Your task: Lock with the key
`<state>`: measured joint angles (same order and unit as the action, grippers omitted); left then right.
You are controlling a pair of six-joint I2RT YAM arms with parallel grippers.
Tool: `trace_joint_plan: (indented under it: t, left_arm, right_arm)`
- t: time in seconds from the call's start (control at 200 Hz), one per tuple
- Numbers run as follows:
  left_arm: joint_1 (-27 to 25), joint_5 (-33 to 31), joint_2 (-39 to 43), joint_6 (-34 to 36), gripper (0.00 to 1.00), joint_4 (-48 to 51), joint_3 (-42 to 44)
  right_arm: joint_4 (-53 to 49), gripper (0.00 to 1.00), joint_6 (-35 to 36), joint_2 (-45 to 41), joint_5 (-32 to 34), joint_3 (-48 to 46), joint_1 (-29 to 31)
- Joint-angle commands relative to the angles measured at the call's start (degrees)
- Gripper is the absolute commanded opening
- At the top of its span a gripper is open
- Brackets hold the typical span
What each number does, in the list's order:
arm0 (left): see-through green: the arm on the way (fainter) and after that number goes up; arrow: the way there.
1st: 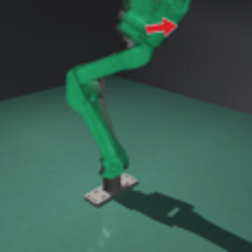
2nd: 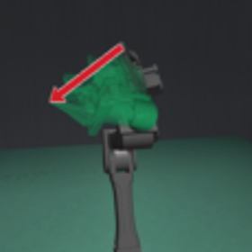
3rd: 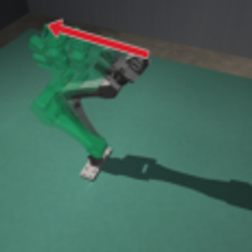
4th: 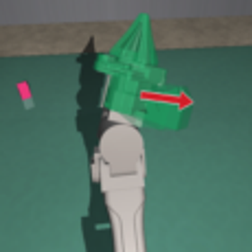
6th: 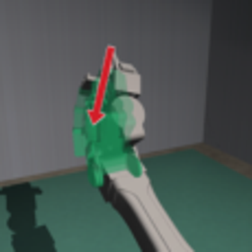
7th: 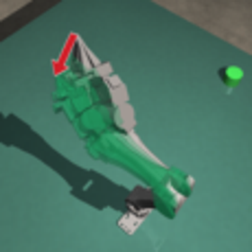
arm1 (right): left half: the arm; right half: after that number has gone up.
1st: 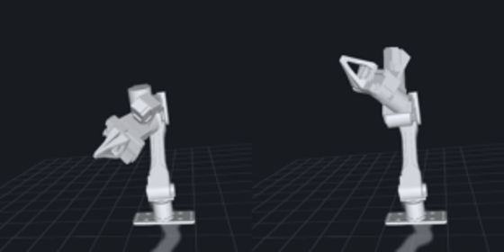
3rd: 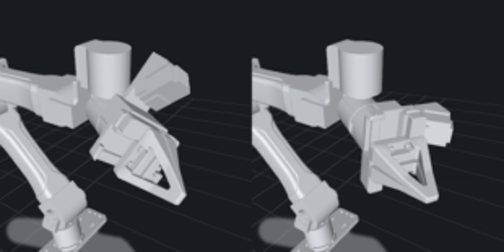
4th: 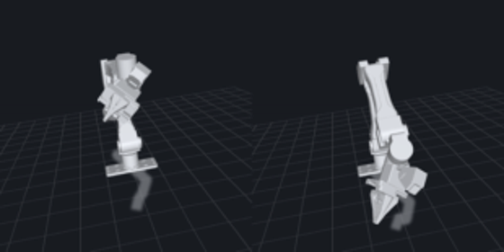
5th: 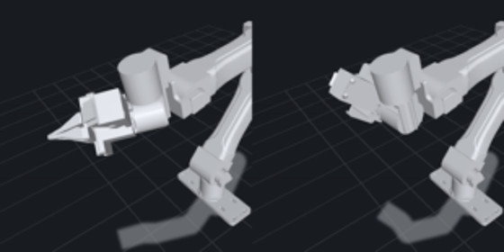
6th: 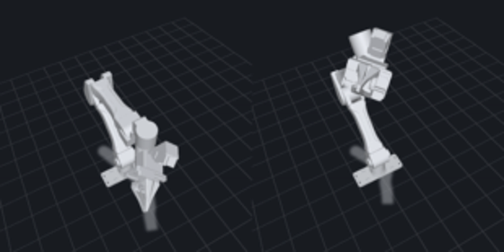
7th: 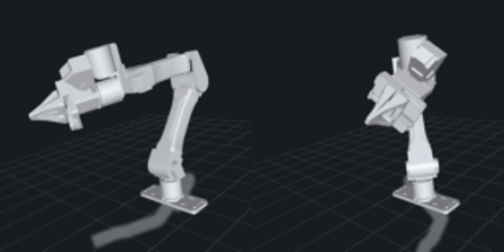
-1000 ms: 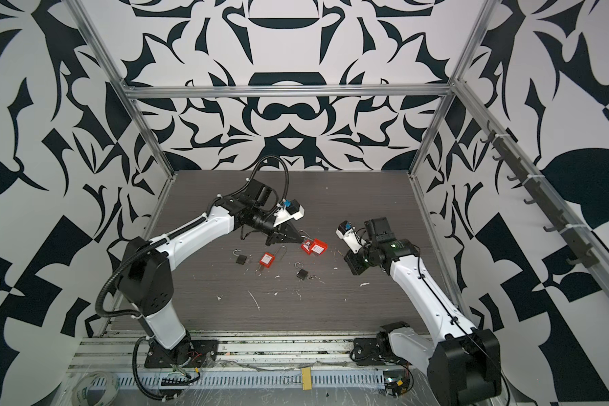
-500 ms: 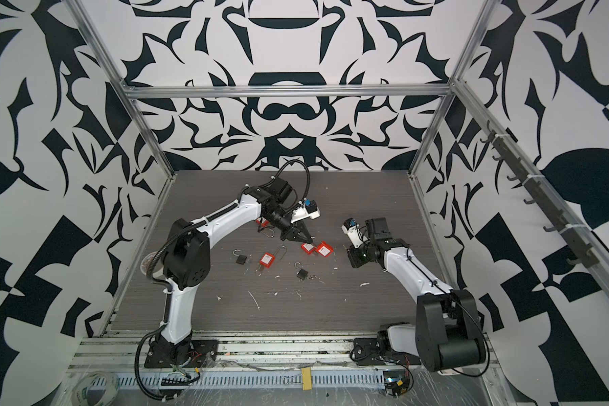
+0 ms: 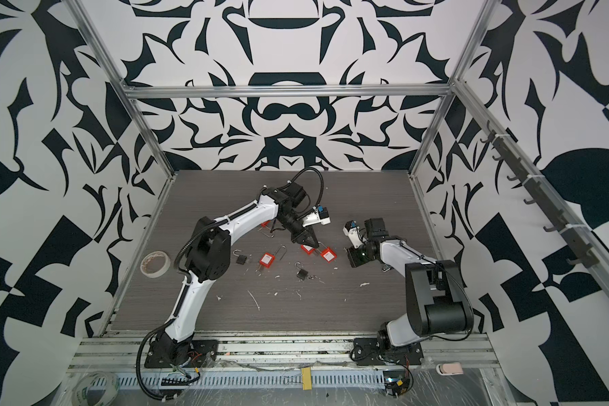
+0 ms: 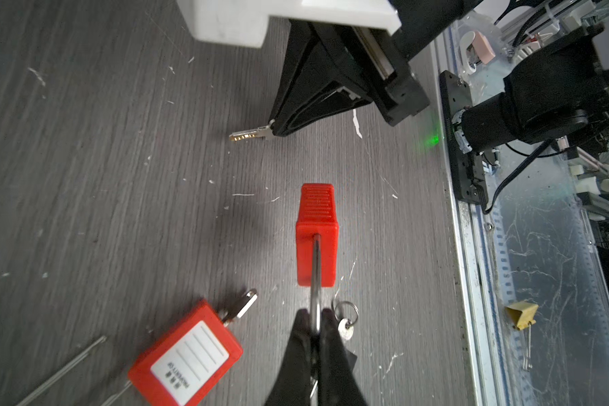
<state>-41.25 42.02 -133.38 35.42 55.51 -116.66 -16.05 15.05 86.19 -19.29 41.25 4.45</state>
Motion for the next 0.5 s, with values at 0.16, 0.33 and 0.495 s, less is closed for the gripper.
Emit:
trace_joint_plan:
  t: [0.16, 0.33, 0.495]
  left_arm:
    - [-1.0, -0.5, -5.7, 0.7, 0.00, 7.4, -7.9]
    - [-1.4, -1.0, -8.5, 0.8, 0.00, 9.4, -11.7]
    - [-1.7, -1.4, -10.0, 0.7, 0.00, 10.0, -13.9]
  right_arm:
    - [1.6, 0.00, -1.5, 1.9, -0.9, 2.5, -0.4]
    - [2.4, 0.06, -2.5, 2.6, -0.9, 2.7, -0.5]
    - [2.6, 0.30, -2.8, 1.7, 1.2, 2.8, -0.5]
